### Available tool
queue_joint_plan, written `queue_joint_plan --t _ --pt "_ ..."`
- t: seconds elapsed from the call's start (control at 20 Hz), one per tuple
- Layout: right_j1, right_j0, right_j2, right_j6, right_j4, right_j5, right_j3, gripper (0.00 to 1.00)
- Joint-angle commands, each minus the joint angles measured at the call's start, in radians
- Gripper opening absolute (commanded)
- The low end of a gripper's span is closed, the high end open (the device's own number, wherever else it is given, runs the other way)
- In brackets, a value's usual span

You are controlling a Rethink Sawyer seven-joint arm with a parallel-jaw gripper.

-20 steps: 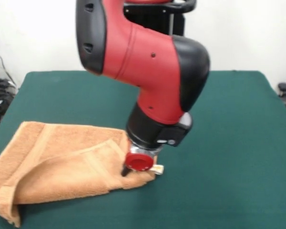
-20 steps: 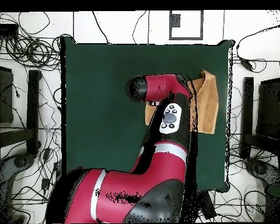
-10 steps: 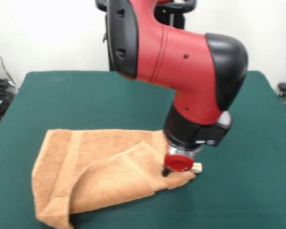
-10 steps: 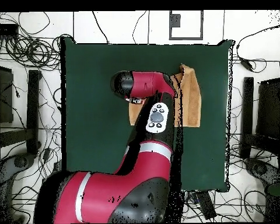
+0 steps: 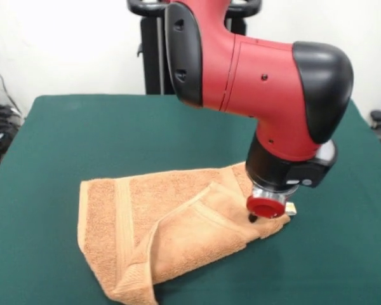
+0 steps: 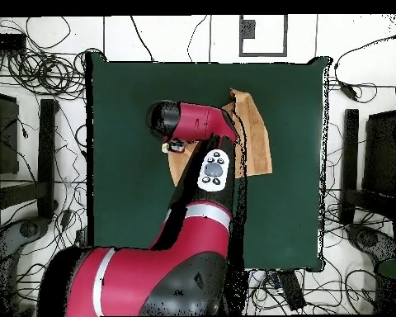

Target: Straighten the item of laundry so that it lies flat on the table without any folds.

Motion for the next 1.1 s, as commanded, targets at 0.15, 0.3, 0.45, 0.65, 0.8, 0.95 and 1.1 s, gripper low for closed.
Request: queue_joint_plan --t 0.15,0.3,0.45,0.65,0.8,0.95,1.1 --pt "-0.025 0.057 0.017 0.245 0.100 0.108 0.198 0.00" --pt "-0.003 0.047 -0.019 0.186 0.057 0.052 0.194 0.00" --pt "0.016 0.018 -0.035 0.104 0.013 0.014 0.183 0.00" --pt "0.006 -0.001 -0.021 0.035 0.002 -0.009 0.194 1.00" --pt "0.019 0.007 -0.033 0.072 0.005 0.029 0.168 1.00" --pt "0.023 0.006 -0.027 0.110 0.027 0.024 0.168 1.00" --pt "-0.006 -0.018 -0.011 0.071 0.029 0.014 0.196 1.00"
